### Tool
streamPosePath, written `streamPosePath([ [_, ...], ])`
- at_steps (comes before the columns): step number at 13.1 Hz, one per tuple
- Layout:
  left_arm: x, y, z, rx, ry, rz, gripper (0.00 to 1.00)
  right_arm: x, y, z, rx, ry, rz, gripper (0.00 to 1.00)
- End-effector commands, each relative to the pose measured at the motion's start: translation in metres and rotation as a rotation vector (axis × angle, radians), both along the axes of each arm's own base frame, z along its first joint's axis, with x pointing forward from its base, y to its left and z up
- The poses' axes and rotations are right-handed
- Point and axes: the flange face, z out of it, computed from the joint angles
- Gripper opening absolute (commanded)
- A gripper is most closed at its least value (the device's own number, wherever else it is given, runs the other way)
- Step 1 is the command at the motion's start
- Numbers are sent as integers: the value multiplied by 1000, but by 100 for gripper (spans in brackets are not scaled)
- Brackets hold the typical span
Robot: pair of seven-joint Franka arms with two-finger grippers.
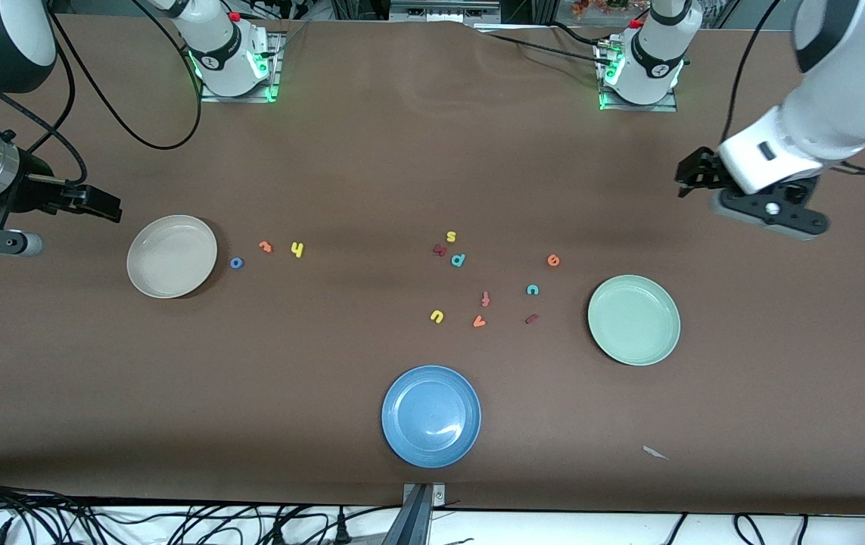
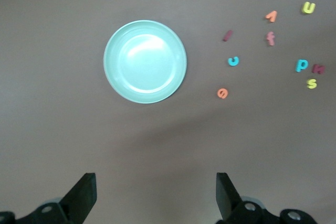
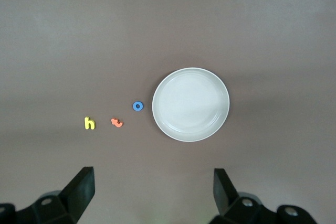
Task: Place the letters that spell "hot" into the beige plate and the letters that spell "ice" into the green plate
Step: 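Reach the left gripper to letter i while the right gripper reaches t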
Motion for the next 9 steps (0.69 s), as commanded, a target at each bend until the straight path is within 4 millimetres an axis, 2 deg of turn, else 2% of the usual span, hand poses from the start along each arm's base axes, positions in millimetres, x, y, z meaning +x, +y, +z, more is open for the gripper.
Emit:
streamPosePath([
  [1,24,-54,-28,-42,17,-79,100,-8,2,2,-8,-8,-9,100],
  [2,29,-81,-45,-67,14,-107,100,-8,7,0,-3,-6,0,100],
  [3,37,-98,-63,-76,-8,-127,100,-6,19,-2,0,-13,20,100],
  [4,47,-109,-82,-88,-40,-135,100,-5,22,-6,2,-12,25,100],
  [6,58,-128,-127,-85,-39,-157,100,-6,25,-26,10,18,30,100],
  [8,70,-142,-164,-88,-68,-179,100,-10,51,-45,23,31,71,100],
  [9,75,-148,-187,-94,-82,-224,100,-13,55,-62,25,43,83,100],
])
